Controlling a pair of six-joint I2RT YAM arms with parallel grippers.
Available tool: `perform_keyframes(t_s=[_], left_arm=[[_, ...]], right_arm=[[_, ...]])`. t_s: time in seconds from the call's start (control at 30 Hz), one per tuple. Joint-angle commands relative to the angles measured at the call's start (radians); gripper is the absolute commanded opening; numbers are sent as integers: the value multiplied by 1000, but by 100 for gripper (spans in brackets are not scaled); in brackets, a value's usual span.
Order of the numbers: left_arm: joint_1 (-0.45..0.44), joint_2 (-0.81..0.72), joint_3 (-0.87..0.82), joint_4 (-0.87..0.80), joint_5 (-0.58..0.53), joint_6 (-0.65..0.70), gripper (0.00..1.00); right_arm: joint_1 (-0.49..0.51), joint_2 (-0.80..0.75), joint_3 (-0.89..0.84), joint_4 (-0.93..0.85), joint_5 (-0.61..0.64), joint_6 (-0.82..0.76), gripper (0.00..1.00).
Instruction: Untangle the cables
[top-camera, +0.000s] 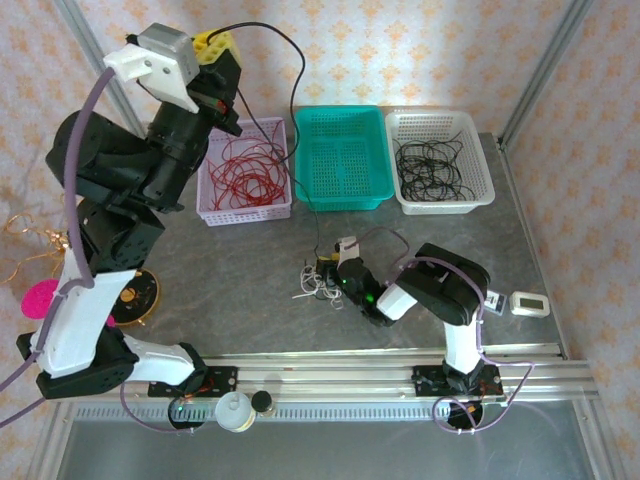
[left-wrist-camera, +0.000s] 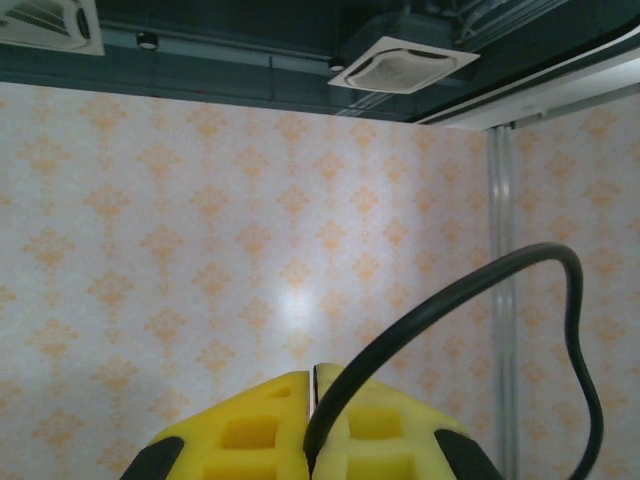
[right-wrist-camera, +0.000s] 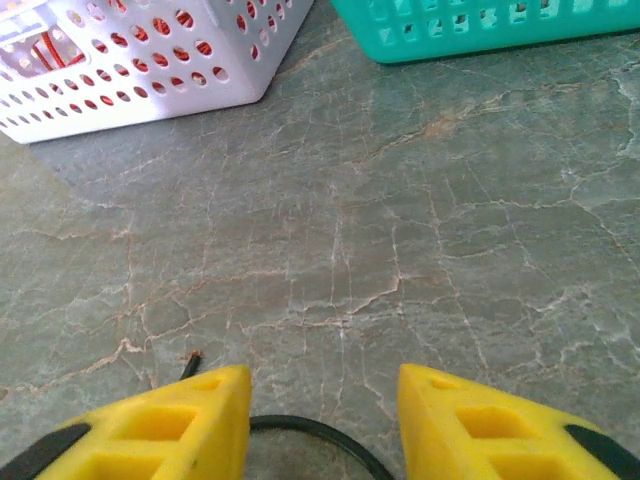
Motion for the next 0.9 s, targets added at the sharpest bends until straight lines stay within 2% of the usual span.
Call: perform_keyframes(t_s=[0.0,0.1,0.27,0.43,0.6,0.73,0.87], left_arm=[[42,19,-32,49,-49,33,0],[77,34,-32,42,-49,26,0],[109,35,-44,54,-38,19,0],[123,37,-37,57,-35,29,0],[135,35,-21,56,-33,26,0],[136,7,-78,38,-2,-7,0],[136,-58,-208,36,47,-54,0]], right_arm=[[-29,-10,0,-65,-54,14,50],[-34,-77,5,-102,-101,-8,58],[-34,-204,20,-217,-145,-63,65],[-34,-364,-13,-312,-75,-145,72],[-35,-510,-17,-441,29,-237,73],[-35,-623,14,-533,-128,-320,68],[-35,-731,89,-632,-205,-344,71]])
